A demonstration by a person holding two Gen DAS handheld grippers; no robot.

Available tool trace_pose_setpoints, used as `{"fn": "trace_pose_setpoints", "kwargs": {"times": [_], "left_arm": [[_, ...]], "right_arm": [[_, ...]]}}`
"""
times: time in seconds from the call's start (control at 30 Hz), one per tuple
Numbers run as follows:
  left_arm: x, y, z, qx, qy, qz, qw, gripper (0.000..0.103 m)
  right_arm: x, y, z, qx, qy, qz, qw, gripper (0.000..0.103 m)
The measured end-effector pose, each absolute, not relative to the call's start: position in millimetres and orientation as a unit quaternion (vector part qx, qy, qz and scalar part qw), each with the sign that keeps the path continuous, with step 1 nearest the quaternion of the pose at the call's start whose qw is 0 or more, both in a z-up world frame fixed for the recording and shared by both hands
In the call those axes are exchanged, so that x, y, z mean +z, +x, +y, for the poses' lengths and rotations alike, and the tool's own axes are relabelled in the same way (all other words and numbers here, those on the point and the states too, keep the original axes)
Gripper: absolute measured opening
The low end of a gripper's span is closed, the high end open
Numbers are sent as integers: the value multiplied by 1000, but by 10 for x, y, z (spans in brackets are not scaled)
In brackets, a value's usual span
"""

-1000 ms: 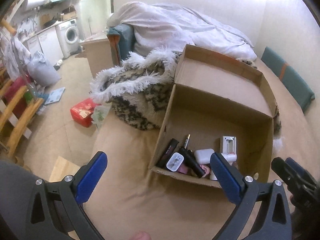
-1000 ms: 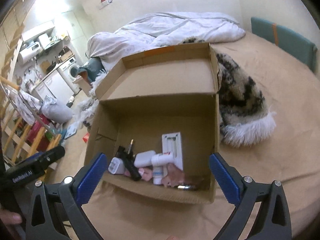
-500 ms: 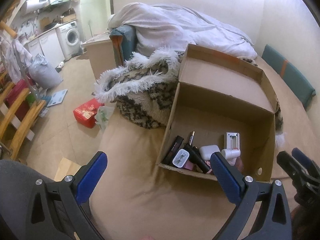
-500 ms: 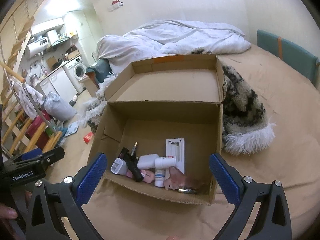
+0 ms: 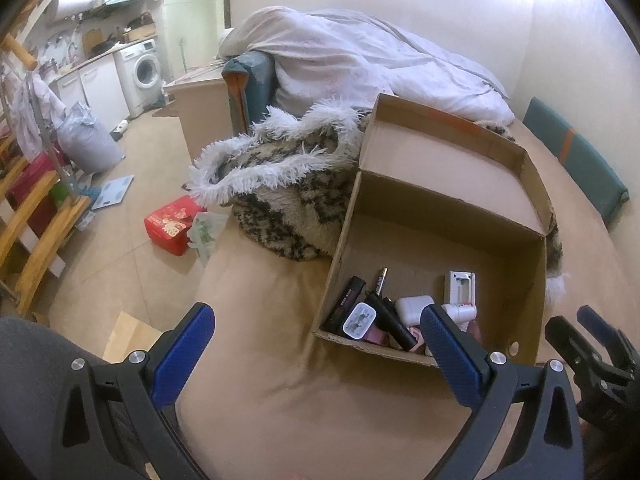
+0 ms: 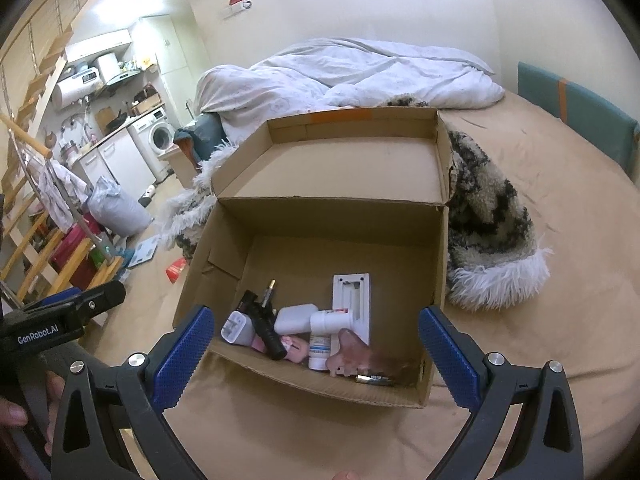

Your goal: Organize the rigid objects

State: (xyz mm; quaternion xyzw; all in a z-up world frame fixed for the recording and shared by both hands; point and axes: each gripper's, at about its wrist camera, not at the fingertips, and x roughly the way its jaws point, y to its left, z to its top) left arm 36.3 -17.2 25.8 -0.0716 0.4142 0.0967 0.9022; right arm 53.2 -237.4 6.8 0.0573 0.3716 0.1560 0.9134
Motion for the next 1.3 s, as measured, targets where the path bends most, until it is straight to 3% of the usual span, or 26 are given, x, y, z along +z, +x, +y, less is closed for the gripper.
{"fn": "trace_pose_setpoints", "kwargs": {"times": [1.3], "left_arm": [[124, 328, -265, 84, -64, 430, 896, 102]], "right_arm": [[-25, 595, -2452, 128, 56, 393, 909, 103]]}}
